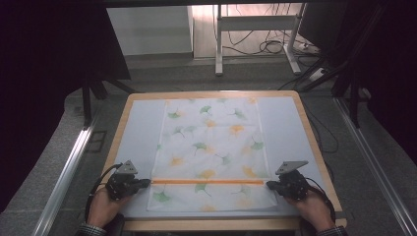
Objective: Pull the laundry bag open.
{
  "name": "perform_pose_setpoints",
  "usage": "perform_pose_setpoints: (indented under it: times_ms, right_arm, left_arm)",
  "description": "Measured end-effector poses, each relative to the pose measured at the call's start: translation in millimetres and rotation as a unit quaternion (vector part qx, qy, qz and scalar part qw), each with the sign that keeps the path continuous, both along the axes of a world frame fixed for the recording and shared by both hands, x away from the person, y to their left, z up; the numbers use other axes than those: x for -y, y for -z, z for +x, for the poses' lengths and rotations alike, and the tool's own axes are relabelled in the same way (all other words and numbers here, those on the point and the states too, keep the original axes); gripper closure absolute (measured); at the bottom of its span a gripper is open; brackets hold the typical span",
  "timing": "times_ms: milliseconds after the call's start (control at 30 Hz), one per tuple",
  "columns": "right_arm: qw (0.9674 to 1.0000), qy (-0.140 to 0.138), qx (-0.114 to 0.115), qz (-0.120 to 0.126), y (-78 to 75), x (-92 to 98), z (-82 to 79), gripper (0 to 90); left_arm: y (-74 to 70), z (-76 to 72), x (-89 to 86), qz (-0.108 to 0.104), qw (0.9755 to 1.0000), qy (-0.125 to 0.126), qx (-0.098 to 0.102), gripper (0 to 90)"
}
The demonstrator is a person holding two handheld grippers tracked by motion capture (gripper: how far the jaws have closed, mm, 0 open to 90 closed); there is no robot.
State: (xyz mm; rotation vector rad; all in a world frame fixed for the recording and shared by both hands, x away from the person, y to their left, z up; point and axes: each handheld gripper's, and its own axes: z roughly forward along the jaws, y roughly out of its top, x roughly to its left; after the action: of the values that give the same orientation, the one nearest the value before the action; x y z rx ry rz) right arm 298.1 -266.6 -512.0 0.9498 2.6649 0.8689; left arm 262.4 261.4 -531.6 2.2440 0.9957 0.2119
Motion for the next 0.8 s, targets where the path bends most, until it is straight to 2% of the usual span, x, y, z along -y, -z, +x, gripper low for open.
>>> perform_pose_setpoints:
  times_ms: [333, 367, 400, 433, 700, 800]
  right_arm:
    - [1.0, -0.006, -0.003, 0.0, -0.8, 0.2, 1.6, 87.6]
    - [0.9998, -0.012, -0.012, 0.008, -1.2, 0.1, 1.8, 77.1]
    - [0.9998, -0.012, -0.012, 0.008, -1.2, 0.1, 1.8, 77.1]
    - [0.9993, -0.014, -0.026, 0.023, -0.7, 0.5, 2.2, 72.0]
    - [0.9995, -0.016, -0.022, 0.017, -2.1, -1.5, 0.4, 71.9]
    - [0.9997, -0.022, -0.007, 0.012, -4.5, -3.2, -1.5, 71.0]
  left_arm:
    - [-0.6, 1.4, 0.2, -0.011, 0.9999, -0.003, 0.007, 87.7]
    - [-0.7, 1.3, -0.2, -0.011, 0.9999, -0.007, 0.009, 82.3]
    - [-0.8, 1.2, -0.4, -0.013, 0.9998, -0.01, 0.012, 82.3]
    - [-0.8, 1.3, -0.7, -0.015, 0.9998, -0.01, 0.013, 79.4]
    - [-1.3, 1.8, 0.0, -0.026, 0.9993, -0.02, 0.018, 66.6]
    - [-2.4, 1.4, -0.1, -0.028, 0.9991, -0.024, 0.022, 57.4]
